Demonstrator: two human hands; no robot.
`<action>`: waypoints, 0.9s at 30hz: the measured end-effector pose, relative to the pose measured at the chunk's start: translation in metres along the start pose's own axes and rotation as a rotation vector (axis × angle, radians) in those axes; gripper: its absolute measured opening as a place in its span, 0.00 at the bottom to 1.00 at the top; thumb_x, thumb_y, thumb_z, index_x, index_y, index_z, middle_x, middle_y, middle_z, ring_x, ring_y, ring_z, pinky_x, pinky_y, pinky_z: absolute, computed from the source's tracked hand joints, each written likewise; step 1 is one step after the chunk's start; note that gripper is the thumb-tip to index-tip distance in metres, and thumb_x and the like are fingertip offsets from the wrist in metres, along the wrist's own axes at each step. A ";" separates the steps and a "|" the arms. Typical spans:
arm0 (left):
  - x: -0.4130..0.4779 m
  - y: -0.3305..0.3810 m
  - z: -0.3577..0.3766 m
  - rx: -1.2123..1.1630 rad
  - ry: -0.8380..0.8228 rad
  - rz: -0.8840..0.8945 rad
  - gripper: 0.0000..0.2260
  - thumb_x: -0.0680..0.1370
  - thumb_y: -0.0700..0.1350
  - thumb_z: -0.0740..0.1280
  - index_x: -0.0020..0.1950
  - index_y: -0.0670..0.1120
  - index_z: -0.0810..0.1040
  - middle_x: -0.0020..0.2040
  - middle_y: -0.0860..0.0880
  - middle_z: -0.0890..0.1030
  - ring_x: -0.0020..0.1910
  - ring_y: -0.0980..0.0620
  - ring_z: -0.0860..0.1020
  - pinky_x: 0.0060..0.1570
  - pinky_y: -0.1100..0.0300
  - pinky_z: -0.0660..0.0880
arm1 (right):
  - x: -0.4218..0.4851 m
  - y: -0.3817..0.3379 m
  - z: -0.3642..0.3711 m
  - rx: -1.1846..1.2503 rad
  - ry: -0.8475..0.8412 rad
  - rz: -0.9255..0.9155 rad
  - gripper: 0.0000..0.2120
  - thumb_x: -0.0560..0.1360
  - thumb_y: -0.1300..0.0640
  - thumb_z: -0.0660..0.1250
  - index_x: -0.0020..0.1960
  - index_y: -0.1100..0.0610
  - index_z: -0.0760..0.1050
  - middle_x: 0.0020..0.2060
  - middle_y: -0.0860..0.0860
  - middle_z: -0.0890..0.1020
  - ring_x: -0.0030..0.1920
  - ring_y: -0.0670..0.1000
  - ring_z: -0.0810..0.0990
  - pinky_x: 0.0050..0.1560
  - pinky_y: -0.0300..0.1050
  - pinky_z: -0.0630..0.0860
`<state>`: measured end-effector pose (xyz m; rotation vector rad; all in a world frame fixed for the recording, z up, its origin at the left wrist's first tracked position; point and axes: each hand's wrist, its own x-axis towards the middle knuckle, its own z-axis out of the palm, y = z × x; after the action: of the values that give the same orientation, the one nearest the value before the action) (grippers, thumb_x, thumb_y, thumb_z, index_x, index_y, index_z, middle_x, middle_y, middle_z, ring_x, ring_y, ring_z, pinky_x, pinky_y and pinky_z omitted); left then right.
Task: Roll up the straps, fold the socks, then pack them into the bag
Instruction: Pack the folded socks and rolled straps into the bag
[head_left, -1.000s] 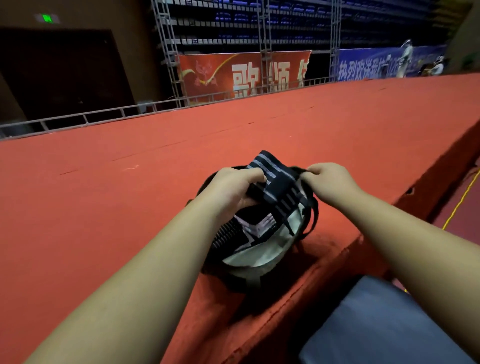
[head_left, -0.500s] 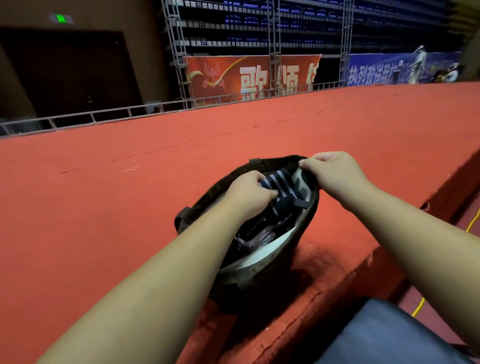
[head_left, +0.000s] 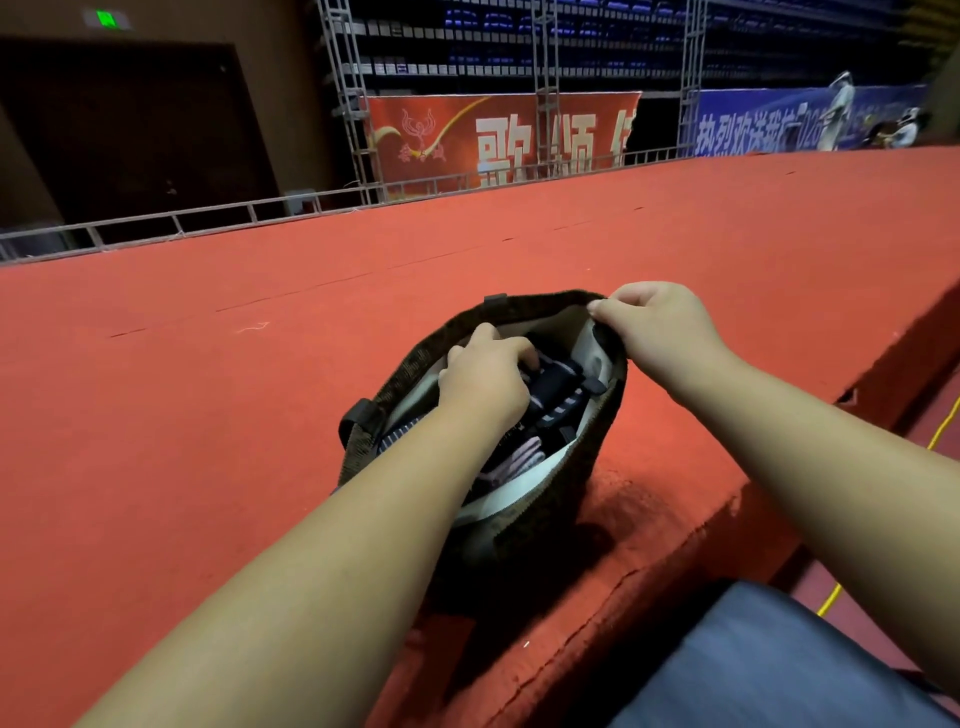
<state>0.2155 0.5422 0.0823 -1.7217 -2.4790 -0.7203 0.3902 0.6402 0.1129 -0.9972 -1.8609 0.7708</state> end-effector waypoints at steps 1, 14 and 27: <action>0.000 -0.001 0.000 0.031 -0.027 0.025 0.17 0.80 0.38 0.65 0.58 0.62 0.80 0.59 0.51 0.70 0.61 0.38 0.70 0.57 0.43 0.74 | 0.000 -0.001 0.000 -0.017 -0.001 0.002 0.13 0.77 0.50 0.71 0.37 0.55 0.83 0.28 0.45 0.80 0.33 0.48 0.75 0.37 0.44 0.70; -0.040 0.007 -0.080 0.095 -0.229 0.190 0.17 0.84 0.46 0.62 0.71 0.53 0.82 0.71 0.53 0.81 0.70 0.50 0.77 0.69 0.57 0.73 | -0.029 -0.012 -0.004 -0.199 0.007 -0.022 0.09 0.78 0.55 0.69 0.56 0.52 0.83 0.49 0.48 0.85 0.53 0.52 0.82 0.51 0.44 0.72; -0.212 -0.127 -0.087 -0.296 -0.022 -0.372 0.19 0.79 0.61 0.71 0.64 0.51 0.79 0.54 0.54 0.84 0.56 0.52 0.82 0.57 0.52 0.77 | -0.151 -0.094 0.053 -0.126 -0.282 -0.312 0.07 0.77 0.57 0.67 0.49 0.47 0.82 0.42 0.42 0.83 0.43 0.41 0.78 0.45 0.38 0.71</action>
<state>0.1634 0.2872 0.0540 -1.3486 -2.8651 -1.1536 0.3578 0.4578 0.1051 -0.6735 -2.2654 0.6353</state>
